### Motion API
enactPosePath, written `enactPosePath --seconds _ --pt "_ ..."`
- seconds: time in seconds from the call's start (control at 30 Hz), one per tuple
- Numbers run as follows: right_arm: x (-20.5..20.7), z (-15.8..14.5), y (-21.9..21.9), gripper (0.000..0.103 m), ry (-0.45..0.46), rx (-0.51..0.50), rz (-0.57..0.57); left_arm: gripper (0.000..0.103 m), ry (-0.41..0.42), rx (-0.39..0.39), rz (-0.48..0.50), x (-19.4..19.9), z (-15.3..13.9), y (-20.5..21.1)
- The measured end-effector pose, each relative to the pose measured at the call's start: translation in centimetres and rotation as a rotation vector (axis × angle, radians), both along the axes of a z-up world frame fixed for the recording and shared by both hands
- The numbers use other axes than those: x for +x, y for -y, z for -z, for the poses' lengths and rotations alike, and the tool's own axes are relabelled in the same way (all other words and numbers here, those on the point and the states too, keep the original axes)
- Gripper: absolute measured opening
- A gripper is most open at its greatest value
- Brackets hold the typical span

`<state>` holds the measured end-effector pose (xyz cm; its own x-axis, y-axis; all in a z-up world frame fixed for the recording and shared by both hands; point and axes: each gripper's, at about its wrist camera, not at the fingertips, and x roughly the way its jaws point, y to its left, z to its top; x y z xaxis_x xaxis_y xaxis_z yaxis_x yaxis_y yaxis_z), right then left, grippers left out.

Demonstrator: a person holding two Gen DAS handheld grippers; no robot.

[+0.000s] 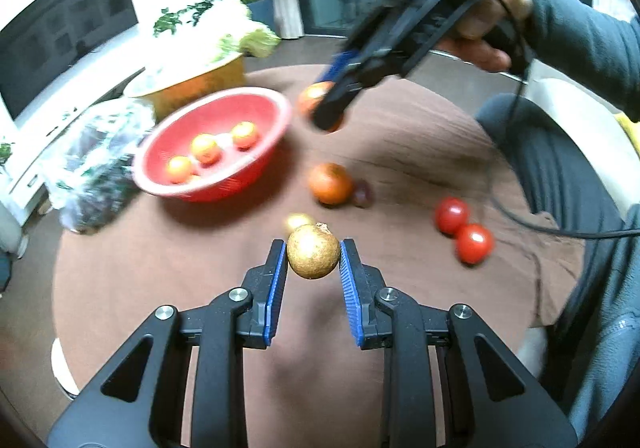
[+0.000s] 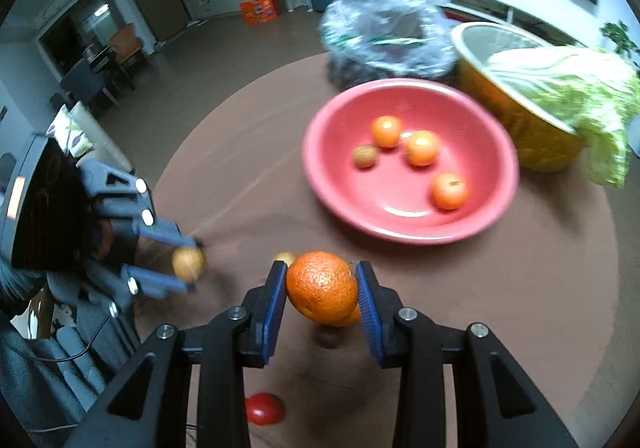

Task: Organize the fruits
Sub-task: 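Carry both items over the red basin and lower them inside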

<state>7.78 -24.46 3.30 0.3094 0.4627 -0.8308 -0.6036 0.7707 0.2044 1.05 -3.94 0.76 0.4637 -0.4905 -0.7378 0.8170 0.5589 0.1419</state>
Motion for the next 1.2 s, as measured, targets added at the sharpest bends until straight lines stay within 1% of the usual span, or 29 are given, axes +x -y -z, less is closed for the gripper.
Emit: enactPosePath --seconds 0.17,0.3,0.37,0.43,0.57,0.77,0.93,1.03,1.2 --pt "1.7 -1.1 2.4 0.037 0.032 -0.013 0.063 0.025 0.038 -0.004 -0.080 5.1 -2.1 -0.7" --pt "3.5 -2.1 3.0 0.037 0.072 -0.020 0.103 0.025 0.060 0.030 -0.112 9.1 -2.6 0.1" --pt "4.2 -2.3 2.8 0.037 0.086 -0.028 0.108 0.025 0.063 0.059 -0.124 11.3 -2.4 0.8" --pt "5.1 -2.2 2.2 0.037 0.098 -0.048 0.108 0.025 0.049 0.082 -0.130 13.0 -1.9 2.4" --pt "7.6 -0.8 0.8 0.037 0.109 -0.106 0.117 0.025 0.020 0.118 -0.136 15.5 -0.6 4.1" --pt "10.3 1.0 -0.1 0.038 0.082 -0.107 0.131 0.025 -0.005 0.135 -0.123 17.0 1.2 5.7" --pt "12.0 2.3 -0.9 0.038 0.064 -0.132 0.138 0.025 -0.015 0.157 -0.121 17.6 2.6 6.3" --pt "13.0 3.6 -1.2 0.038 0.046 -0.160 0.142 0.025 -0.022 0.152 -0.124 18.1 2.9 6.5" --pt "13.7 4.5 -1.2 0.038 0.029 -0.151 0.151 0.026 -0.025 0.150 -0.123 18.5 3.1 6.8"
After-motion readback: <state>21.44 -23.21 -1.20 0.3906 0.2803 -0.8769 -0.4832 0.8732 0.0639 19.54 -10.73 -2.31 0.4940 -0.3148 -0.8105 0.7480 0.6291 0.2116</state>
